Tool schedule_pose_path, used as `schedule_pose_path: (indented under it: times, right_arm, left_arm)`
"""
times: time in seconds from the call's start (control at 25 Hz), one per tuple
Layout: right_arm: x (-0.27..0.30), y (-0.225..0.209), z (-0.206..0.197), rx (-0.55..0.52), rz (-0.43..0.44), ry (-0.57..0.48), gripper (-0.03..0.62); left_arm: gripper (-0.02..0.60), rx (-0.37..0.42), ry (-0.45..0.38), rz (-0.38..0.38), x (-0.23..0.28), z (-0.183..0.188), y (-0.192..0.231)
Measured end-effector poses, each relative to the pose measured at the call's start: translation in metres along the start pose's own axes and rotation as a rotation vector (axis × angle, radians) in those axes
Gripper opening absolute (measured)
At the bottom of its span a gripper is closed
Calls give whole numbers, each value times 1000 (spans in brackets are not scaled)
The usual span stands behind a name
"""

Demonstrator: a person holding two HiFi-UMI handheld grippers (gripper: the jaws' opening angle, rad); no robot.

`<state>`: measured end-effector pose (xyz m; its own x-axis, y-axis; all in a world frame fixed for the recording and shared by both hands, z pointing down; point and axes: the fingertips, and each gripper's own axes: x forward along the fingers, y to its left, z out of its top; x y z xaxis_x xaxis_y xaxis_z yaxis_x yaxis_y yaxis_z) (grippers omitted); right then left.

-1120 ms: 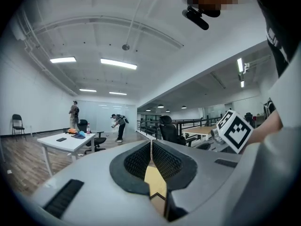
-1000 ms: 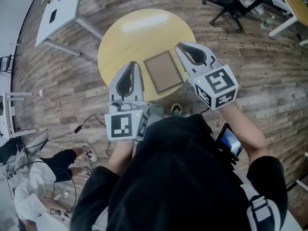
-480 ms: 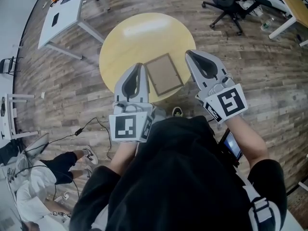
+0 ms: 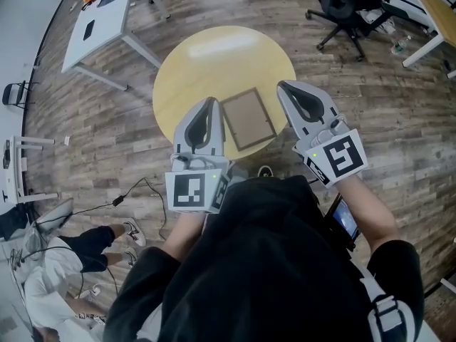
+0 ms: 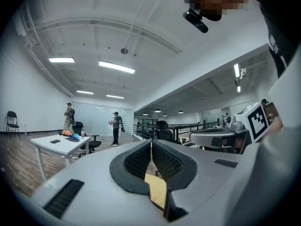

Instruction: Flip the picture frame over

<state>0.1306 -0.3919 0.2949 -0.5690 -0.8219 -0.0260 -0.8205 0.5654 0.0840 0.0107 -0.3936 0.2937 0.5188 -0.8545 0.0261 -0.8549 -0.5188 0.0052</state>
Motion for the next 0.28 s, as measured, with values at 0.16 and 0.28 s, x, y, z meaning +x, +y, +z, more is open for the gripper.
schedule_pose_path:
  times: [0.16, 0.28]
  right_arm:
    - [6, 2, -1, -5, 7, 5, 18]
    - [10, 4, -1, -10, 8, 8, 18]
  left_arm:
    - [30, -4, -6, 0, 0, -1, 5]
    - [31, -5, -3, 0, 1, -1, 9]
